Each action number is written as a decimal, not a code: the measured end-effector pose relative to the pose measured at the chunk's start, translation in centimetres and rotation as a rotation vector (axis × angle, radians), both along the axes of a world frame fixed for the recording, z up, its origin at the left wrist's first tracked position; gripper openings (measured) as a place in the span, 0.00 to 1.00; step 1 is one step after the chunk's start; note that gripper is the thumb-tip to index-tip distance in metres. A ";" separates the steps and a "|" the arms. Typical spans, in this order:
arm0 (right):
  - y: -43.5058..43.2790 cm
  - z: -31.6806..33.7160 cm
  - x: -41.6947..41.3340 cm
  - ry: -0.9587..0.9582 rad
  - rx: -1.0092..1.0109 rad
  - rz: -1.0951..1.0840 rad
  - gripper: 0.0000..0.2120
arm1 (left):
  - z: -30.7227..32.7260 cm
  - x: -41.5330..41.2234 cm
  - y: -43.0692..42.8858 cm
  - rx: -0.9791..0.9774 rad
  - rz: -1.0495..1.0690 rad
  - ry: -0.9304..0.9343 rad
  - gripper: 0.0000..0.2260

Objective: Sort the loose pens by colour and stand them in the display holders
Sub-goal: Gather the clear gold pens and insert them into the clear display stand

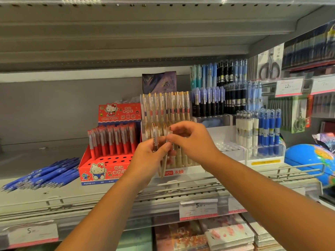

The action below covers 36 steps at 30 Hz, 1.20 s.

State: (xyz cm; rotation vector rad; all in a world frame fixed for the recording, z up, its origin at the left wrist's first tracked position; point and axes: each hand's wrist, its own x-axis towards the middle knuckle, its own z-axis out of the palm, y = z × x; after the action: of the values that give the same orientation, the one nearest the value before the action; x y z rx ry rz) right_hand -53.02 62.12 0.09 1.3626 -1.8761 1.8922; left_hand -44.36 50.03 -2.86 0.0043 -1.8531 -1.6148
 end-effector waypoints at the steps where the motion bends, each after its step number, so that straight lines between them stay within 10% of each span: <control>1: 0.2 0.1 -0.2 -0.007 -0.004 -0.013 0.08 | 0.0 0.0 0.0 -0.016 0.004 -0.009 0.09; 16: 3.3 3.5 -5.0 -0.065 -0.123 -0.177 0.06 | 0.6 -0.7 -0.7 0.293 0.028 0.011 0.04; 36: 1.4 1.5 -6.7 0.076 0.170 -0.213 0.09 | 0.4 -0.1 -0.5 -0.030 0.207 0.041 0.04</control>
State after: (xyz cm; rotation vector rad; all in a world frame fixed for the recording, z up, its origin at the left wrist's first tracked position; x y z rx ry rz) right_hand -59.75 63.48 1.57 1.2039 -2.0905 1.5900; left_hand -44.48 49.49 -2.44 0.1439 -1.7822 -1.4350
